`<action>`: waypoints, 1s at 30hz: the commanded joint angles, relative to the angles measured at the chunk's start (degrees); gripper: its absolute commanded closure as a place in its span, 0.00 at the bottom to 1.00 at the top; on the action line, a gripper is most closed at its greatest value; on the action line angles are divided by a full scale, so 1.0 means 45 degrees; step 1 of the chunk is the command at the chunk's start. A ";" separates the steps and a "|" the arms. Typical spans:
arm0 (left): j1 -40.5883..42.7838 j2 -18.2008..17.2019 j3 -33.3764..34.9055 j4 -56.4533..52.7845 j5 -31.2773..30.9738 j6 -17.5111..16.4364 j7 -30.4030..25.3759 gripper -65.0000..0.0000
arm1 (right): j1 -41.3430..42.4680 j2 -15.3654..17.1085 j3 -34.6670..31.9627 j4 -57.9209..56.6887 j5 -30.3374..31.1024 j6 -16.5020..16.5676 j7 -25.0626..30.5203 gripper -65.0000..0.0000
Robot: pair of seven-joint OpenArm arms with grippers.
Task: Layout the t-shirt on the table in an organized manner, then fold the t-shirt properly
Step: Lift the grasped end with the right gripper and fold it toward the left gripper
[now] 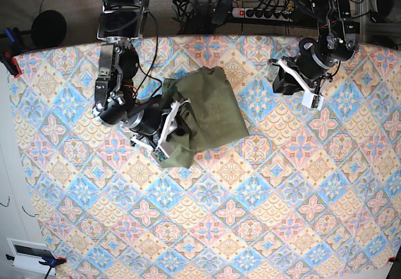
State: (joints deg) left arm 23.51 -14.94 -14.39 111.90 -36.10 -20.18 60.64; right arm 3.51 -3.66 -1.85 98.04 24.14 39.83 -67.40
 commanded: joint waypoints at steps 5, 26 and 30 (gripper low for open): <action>-0.0076 -0.0109 -0.0035 0.0209 -0.0193 -0.0037 -0.0221 0.76 | 0.0266 -0.0193 -0.0674 -0.0111 0.0232 0.0037 0.0354 0.99; -0.0310 -0.0089 -0.0015 0.0189 -0.0154 -0.0037 -0.0221 0.76 | 0.0344 -0.0114 -0.5148 -0.0307 0.0232 0.0037 0.2366 0.74; -0.0310 -0.0089 -0.0015 0.0189 -0.0154 -0.0037 -0.0221 0.76 | 0.0324 -0.0114 -0.5167 0.0338 0.0232 0.0037 0.2366 0.74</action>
State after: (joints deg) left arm 22.37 -14.92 -14.35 111.90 -36.07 -20.18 60.64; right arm 3.75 -3.57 -24.97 97.97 23.31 39.75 -58.89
